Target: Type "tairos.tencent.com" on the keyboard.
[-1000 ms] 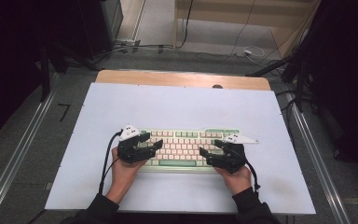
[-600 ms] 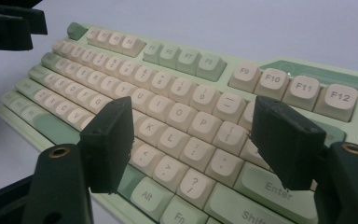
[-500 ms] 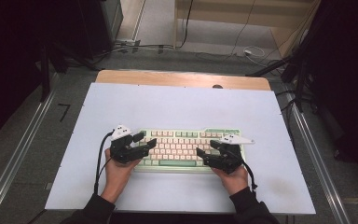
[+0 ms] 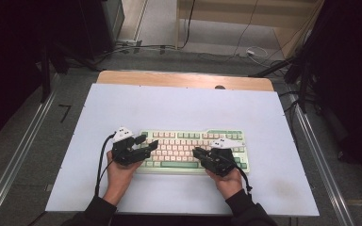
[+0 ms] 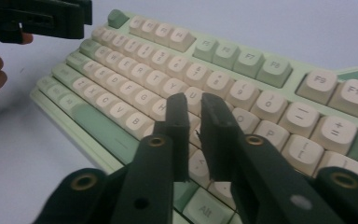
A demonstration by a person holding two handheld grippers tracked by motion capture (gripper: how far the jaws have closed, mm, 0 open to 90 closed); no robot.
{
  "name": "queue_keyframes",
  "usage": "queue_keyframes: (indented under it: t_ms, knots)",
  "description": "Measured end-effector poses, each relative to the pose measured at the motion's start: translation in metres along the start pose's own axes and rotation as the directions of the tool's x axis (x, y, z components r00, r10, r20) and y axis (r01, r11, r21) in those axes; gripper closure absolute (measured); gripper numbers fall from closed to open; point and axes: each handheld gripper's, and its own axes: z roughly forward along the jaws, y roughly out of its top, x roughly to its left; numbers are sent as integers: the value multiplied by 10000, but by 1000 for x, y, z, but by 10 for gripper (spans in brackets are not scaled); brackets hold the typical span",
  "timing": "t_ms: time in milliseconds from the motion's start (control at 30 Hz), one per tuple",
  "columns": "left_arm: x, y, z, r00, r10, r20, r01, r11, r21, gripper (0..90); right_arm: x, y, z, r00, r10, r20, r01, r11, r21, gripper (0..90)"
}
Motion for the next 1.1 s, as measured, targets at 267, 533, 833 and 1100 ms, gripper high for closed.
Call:
queue_keyframes:
  t_ms: [267,533,833,1100]
  knots:
    - [-2,0,1,10000,30,45,-30,10000,10,411,11,1,12,9983,-467,-361,477,9984,291,875]
    - [-2,0,1,10000,52,81,-52,10000,17,415,15,1,22,9980,-494,-407,517,9969,599,876]
    - [-3,-1,2,9999,83,138,-84,9999,73,415,17,1,25,9976,-527,-449,558,9960,695,875]
    - [-4,-1,2,9998,94,155,-95,9999,66,415,17,1,25,9979,-456,-450,484,9967,650,874]
